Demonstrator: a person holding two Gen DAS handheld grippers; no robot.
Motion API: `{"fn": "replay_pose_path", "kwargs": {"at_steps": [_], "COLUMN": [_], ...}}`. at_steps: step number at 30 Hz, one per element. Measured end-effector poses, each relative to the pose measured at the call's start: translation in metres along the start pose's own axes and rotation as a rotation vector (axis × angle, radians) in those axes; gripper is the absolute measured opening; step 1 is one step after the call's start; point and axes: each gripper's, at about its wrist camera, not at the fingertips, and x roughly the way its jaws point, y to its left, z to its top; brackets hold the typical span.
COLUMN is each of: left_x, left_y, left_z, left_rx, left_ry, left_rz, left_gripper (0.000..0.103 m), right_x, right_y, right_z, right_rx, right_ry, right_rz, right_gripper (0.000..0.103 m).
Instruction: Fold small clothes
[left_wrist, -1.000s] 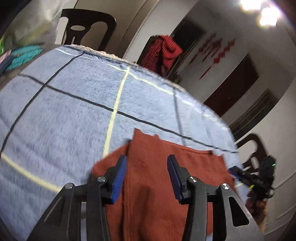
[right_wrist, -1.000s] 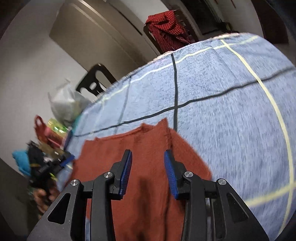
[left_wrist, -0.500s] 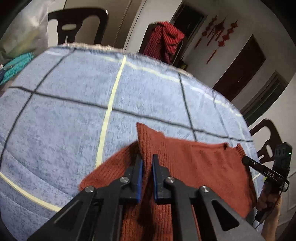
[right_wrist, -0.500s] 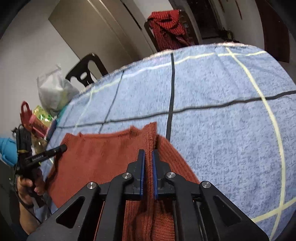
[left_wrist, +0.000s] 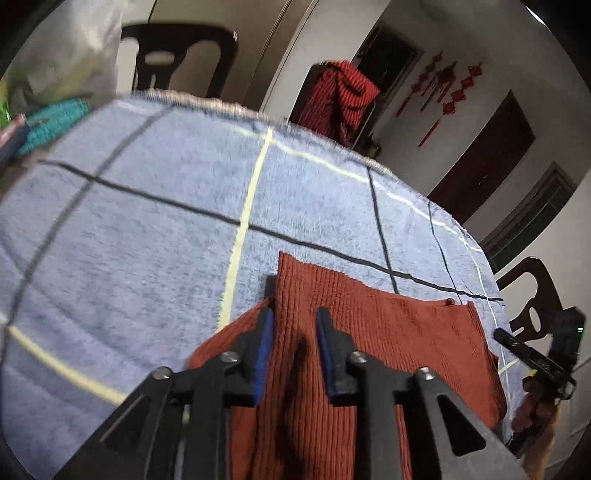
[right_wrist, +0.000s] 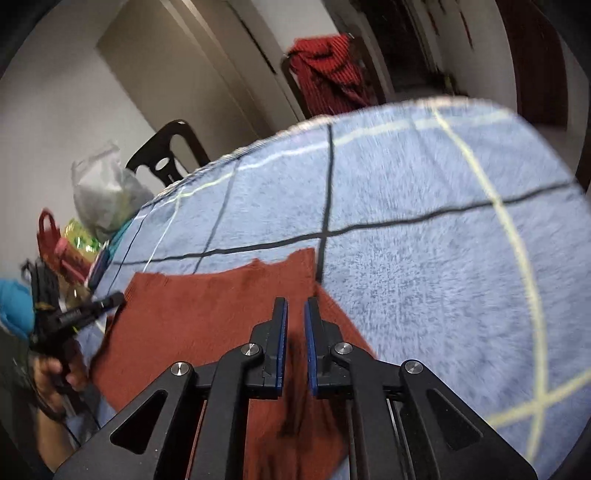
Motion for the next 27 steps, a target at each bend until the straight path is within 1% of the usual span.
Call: {"fn": "replay_pose_path", "kwargs": {"at_steps": [2, 3, 5, 7, 10, 13, 15, 16, 18, 20, 22, 24, 26, 27], "left_x": [-0.019, -0.029, -0.043, -0.052, -0.053, -0.045, -0.037, -0.033, -0.035, -0.037, -0.037, -0.029, -0.016, -0.014], "left_y": [-0.005, -0.009, -0.019, -0.031, -0.051, -0.073, -0.080, -0.082, -0.089, -0.097, -0.110, -0.121, -0.121, -0.121], "left_z": [-0.008, -0.016, -0.032, -0.052, -0.079, -0.100, -0.108, -0.110, -0.113, -0.113, -0.115, -0.118, -0.121, -0.122], "left_rx": [0.021, 0.037, 0.073, 0.118, 0.178, 0.253, 0.273, 0.276, 0.282, 0.292, 0.315, 0.351, 0.350, 0.350], "left_ry": [-0.029, -0.041, -0.051, -0.041, 0.004, 0.034, 0.066, 0.077, 0.069, 0.069, 0.058, 0.055, 0.079, 0.076], "left_rz": [-0.014, -0.026, -0.043, -0.069, -0.105, -0.116, -0.102, -0.091, -0.086, -0.110, -0.116, -0.107, -0.093, -0.091], "left_gripper": [0.030, 0.031, 0.037, 0.039, 0.039, 0.039, 0.039, 0.039, 0.039, 0.039, 0.040, 0.040, 0.040, 0.040], "right_x": [-0.019, -0.025, -0.032, -0.037, -0.033, -0.022, -0.007, -0.005, -0.009, -0.014, -0.014, -0.008, 0.002, 0.007], "right_y": [0.015, 0.022, 0.036, 0.051, 0.069, 0.080, 0.084, 0.085, 0.088, 0.093, 0.100, 0.107, 0.107, 0.105], "right_z": [-0.012, -0.020, -0.036, -0.059, -0.084, -0.095, -0.102, -0.103, -0.102, -0.100, -0.100, -0.102, -0.105, -0.107], "right_rx": [-0.048, -0.065, -0.104, -0.141, -0.187, -0.242, -0.279, -0.286, -0.282, -0.277, -0.283, -0.297, -0.299, -0.290], "right_ry": [-0.025, -0.028, -0.017, -0.001, 0.030, 0.056, 0.108, 0.107, 0.093, 0.072, 0.063, 0.066, 0.085, 0.099], "right_rz": [0.018, 0.018, 0.011, 0.025, 0.019, 0.008, -0.054, -0.068, -0.061, -0.031, 0.002, 0.012, 0.009, 0.000], "right_gripper": [0.011, 0.013, 0.013, 0.013, 0.013, 0.013, 0.013, 0.013, 0.013, 0.013, 0.013, 0.013, 0.013, 0.013]}}
